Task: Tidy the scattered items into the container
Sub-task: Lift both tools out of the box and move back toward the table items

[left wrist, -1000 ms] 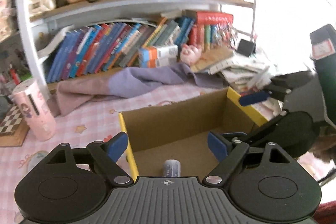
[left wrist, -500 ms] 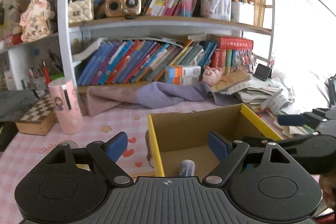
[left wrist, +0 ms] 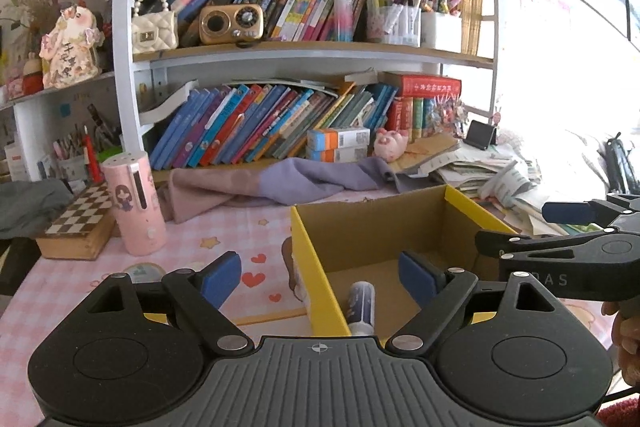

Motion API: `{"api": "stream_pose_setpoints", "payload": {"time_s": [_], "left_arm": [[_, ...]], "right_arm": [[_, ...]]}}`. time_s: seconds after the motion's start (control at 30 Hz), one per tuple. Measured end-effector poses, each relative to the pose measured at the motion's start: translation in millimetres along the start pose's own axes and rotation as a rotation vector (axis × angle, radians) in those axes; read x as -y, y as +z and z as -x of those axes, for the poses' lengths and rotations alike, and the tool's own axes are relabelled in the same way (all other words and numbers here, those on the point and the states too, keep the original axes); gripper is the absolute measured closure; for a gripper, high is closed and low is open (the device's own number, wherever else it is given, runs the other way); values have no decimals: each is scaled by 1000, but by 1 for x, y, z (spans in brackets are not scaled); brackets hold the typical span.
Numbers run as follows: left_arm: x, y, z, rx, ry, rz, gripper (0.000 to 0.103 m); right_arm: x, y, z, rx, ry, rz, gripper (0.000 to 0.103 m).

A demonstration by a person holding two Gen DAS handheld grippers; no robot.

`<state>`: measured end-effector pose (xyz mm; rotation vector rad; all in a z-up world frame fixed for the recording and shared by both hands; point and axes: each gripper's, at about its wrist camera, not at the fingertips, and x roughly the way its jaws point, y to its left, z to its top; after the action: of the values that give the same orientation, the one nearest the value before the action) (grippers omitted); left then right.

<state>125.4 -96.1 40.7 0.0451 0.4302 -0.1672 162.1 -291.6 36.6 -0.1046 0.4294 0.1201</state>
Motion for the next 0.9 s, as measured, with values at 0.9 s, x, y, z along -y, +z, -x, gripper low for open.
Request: {"api": "stream_pose_setpoints", "payload": {"time_s": [0.9], "left_arm": [[-61,-73,93,-83,-20,2,15]], "right_arm": [[-87,-78,105,-112,-81,-102,21]]}}
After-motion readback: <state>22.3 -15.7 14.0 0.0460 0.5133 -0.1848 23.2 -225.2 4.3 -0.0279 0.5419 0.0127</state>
